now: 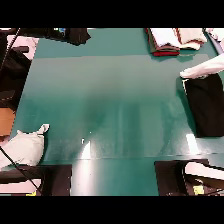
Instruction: Fold the shirts.
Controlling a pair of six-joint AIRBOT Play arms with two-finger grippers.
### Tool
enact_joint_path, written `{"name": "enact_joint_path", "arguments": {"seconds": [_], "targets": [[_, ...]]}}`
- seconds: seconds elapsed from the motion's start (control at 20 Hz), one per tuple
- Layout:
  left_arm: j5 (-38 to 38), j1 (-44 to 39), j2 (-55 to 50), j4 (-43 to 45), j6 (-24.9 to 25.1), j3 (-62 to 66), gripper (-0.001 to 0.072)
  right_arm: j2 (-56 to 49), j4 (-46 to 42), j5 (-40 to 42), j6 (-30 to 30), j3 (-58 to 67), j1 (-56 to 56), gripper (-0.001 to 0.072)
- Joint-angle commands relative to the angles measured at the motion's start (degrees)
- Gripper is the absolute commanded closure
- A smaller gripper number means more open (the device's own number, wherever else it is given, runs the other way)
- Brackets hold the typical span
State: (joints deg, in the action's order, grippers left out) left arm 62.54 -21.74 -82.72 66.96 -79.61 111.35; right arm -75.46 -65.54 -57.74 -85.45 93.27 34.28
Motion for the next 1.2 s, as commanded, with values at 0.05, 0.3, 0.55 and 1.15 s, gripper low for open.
{"name": "enact_joint_path", "arguments": {"seconds": [0.05,0.3,0.55,1.15], "targets": [[0.5,0.0,0.0,-0.1,0.2,0.0,0.0686,5.0,-0.7,2.3,-1.1,-0.1,1.0,0.0696],[0.7,0.0,0.0,-0.1,0.2,0.0,0.0685,9.2,-5.2,-8.9,-1.3,-0.2,5.1,0.0695],[0.9,0.0,0.0,-0.1,0.2,0.0,0.0685,15.1,-12.6,-17.4,-2.2,-7.4,11.1,0.0695],[1.4,0.0,0.0,-0.1,0.7,0.0,0.0685,19.8,-12.5,-16.3,-1.5,-35.3,25.9,0.0142]]}}
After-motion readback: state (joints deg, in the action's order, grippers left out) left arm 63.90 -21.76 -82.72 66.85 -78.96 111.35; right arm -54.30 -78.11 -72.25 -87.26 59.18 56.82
